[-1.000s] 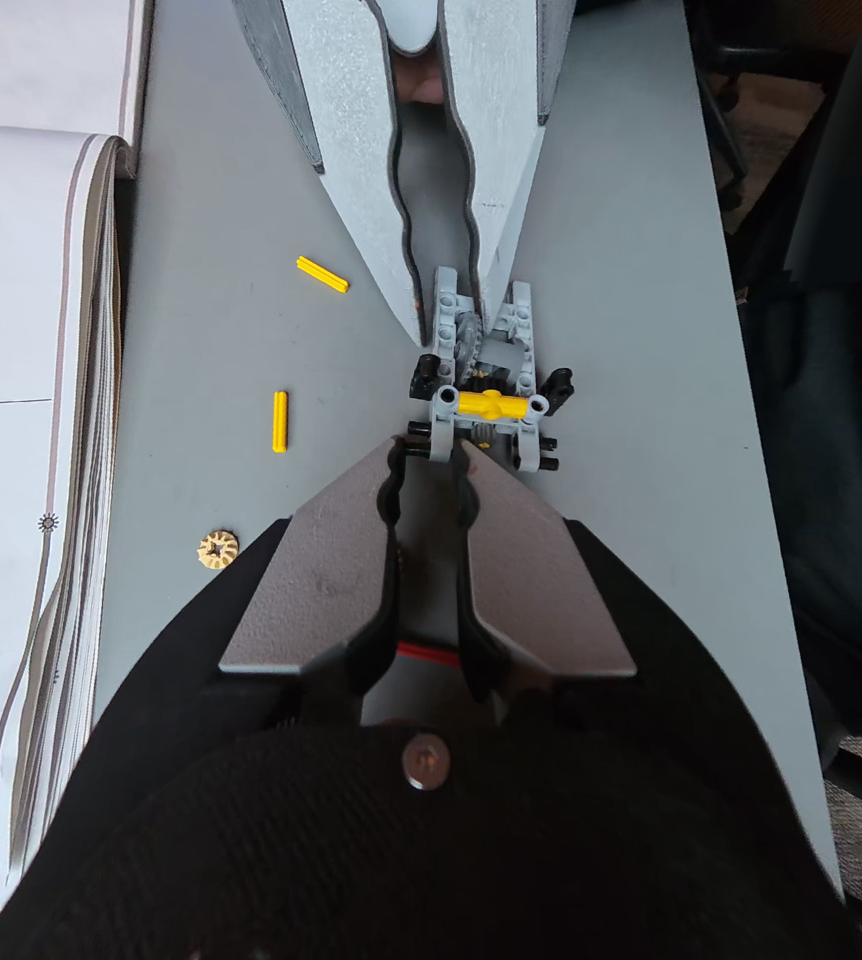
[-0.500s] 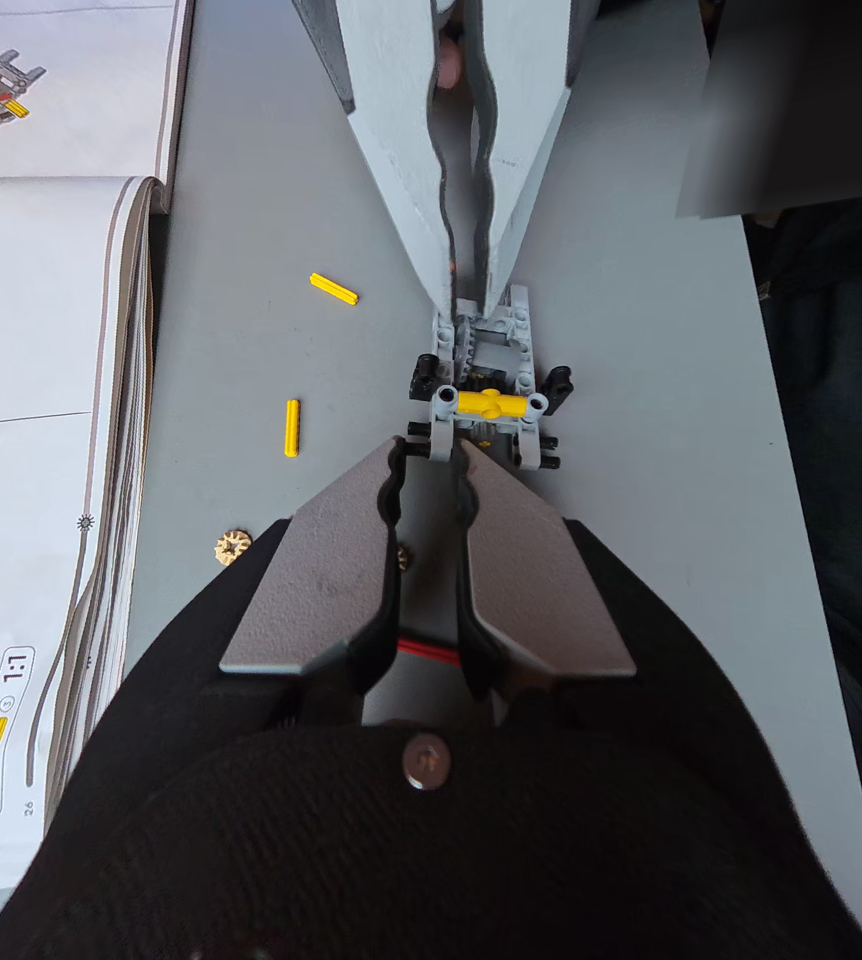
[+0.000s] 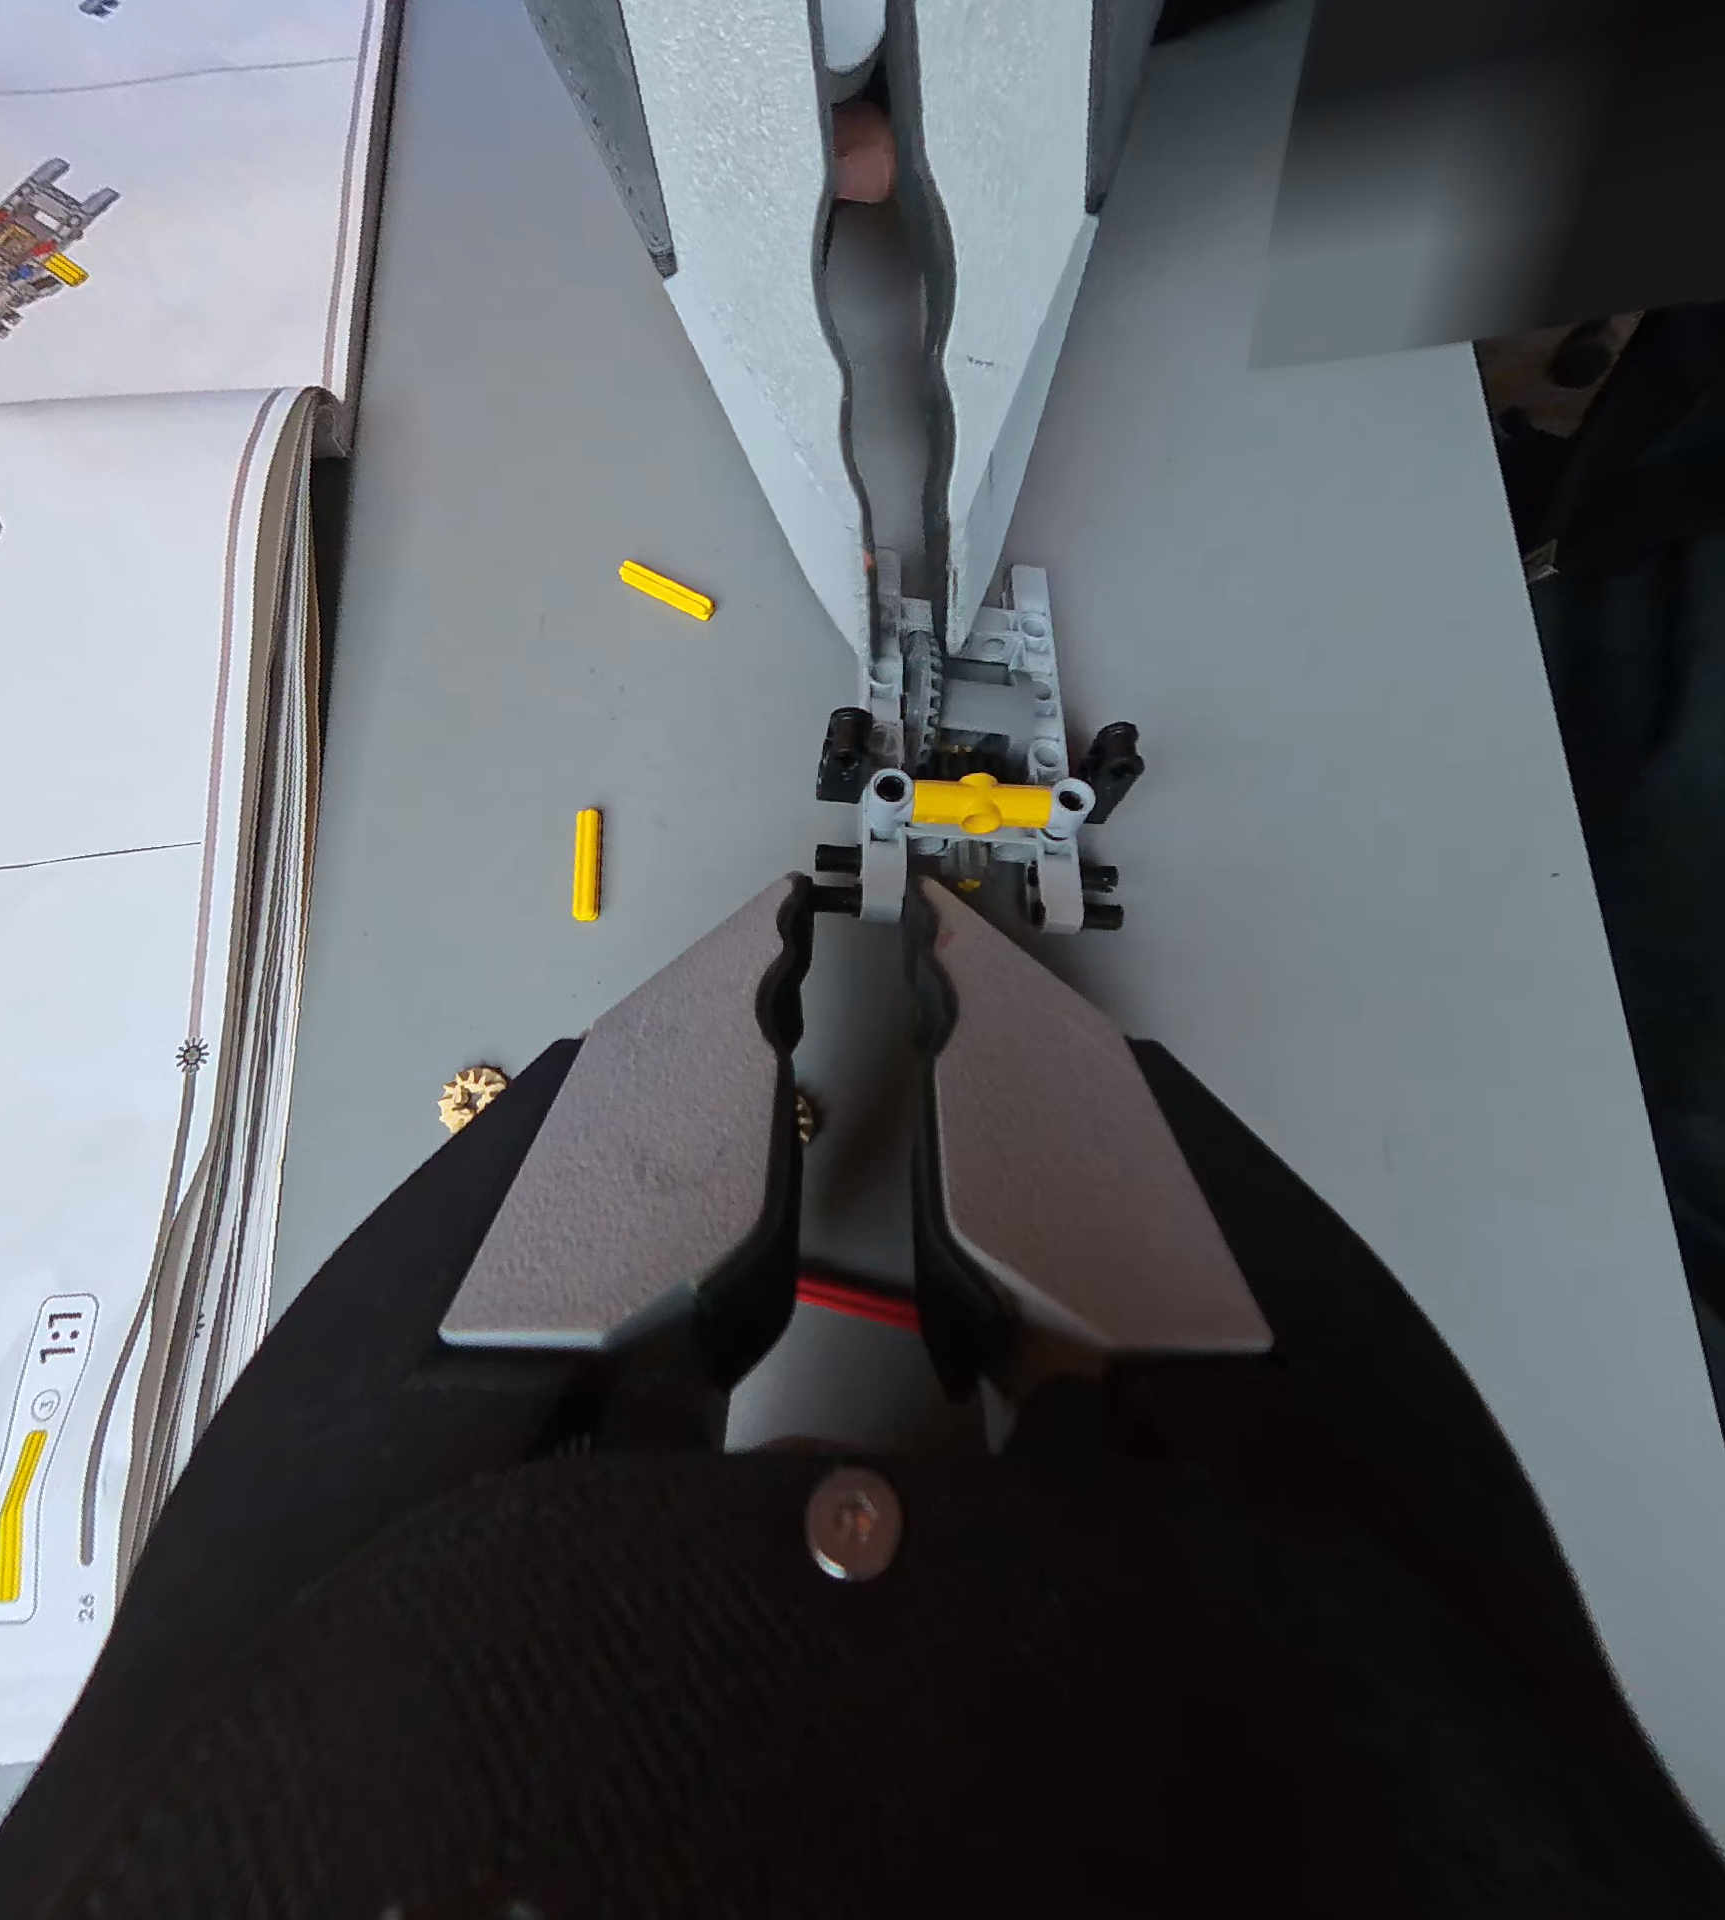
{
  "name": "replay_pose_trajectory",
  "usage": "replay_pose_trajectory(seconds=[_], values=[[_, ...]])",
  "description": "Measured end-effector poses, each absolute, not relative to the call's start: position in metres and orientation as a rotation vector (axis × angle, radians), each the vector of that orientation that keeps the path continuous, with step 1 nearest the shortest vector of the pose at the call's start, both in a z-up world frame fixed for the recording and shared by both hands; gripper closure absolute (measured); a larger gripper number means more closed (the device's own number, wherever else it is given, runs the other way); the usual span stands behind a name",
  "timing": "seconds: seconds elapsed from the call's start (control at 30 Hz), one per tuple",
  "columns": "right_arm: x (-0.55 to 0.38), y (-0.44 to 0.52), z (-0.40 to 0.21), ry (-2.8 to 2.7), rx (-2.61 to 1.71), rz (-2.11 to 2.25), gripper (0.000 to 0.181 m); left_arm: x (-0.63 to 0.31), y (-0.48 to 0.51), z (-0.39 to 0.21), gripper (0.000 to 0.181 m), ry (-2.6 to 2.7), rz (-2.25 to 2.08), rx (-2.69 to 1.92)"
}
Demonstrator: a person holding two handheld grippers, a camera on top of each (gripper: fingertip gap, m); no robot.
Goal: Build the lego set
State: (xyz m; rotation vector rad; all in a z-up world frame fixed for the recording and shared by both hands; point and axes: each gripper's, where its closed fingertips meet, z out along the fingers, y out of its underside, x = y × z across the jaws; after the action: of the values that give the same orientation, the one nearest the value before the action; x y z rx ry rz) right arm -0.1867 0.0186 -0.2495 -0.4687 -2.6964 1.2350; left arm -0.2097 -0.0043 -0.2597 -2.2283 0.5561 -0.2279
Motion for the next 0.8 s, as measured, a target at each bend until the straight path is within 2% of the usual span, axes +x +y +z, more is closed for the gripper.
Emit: replay_pose_trajectory(seconds=[0.8], values=[[-0.185, 0.019, -0.242, -2.666, -0.426, 1.255, 0.172, -0.211, -0.004, -0.258, 0.167, 0.552, -0.207, -2.214]])
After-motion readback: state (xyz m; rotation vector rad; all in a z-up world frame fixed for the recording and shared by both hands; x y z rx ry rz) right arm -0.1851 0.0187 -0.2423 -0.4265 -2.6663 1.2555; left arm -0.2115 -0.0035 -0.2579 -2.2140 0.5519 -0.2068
